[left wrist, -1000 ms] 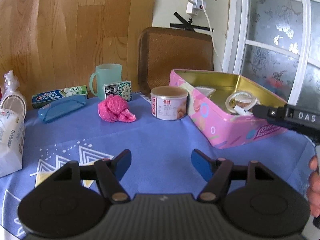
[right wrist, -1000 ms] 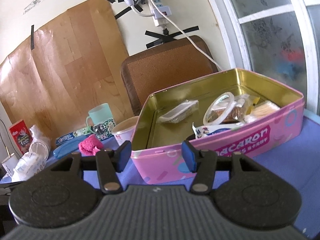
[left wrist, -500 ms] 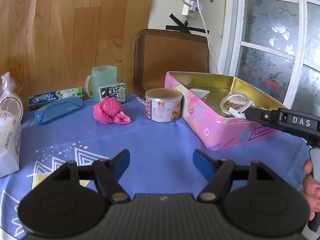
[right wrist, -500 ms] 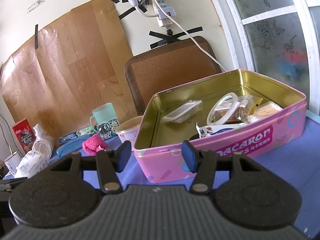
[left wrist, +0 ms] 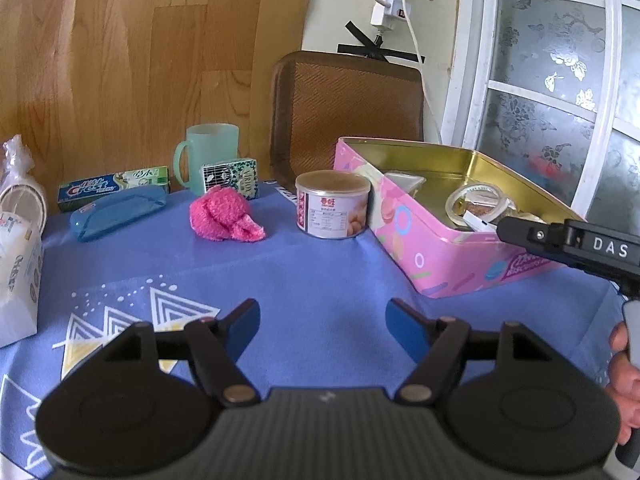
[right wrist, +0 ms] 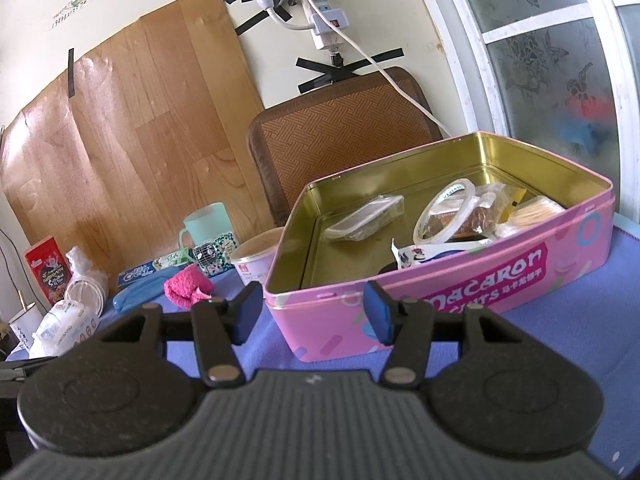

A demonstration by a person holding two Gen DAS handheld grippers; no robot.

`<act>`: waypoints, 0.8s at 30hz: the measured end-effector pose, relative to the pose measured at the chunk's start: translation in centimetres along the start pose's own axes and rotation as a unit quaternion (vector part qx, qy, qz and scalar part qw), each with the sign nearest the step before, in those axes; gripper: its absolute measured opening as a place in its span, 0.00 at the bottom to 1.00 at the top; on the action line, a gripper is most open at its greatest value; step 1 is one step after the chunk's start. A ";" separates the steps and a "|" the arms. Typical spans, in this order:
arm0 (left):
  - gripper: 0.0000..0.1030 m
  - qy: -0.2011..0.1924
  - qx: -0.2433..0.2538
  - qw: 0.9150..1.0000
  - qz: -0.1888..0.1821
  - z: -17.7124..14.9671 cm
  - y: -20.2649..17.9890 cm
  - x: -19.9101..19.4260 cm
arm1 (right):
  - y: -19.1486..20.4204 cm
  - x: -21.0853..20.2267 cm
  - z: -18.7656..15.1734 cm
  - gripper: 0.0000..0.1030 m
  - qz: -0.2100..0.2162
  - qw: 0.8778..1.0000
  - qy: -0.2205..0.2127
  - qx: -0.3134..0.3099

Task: Organize soft objects

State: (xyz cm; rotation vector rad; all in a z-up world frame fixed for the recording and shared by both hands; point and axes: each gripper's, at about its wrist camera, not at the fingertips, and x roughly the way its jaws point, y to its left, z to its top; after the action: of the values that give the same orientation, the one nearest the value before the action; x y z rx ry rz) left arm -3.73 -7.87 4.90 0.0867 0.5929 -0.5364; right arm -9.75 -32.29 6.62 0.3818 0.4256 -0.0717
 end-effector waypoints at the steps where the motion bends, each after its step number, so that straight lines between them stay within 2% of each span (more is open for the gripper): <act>1: 0.70 0.001 -0.001 1.000 0.001 0.0 0.0 0.1 | 0.0 0.0 0.0 0.57 0.000 1.000 0.000 0.000; 24: 0.74 0.016 -0.008 1.000 0.022 -0.2 0.5 0.5 | 0.7 -0.2 -0.2 0.57 0.011 1.000 0.001 -0.014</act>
State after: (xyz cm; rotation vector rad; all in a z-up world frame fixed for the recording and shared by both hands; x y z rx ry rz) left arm -3.20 -7.61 4.47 0.0922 0.6244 -0.4881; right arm -9.94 -31.55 6.76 0.3584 0.4240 -0.0446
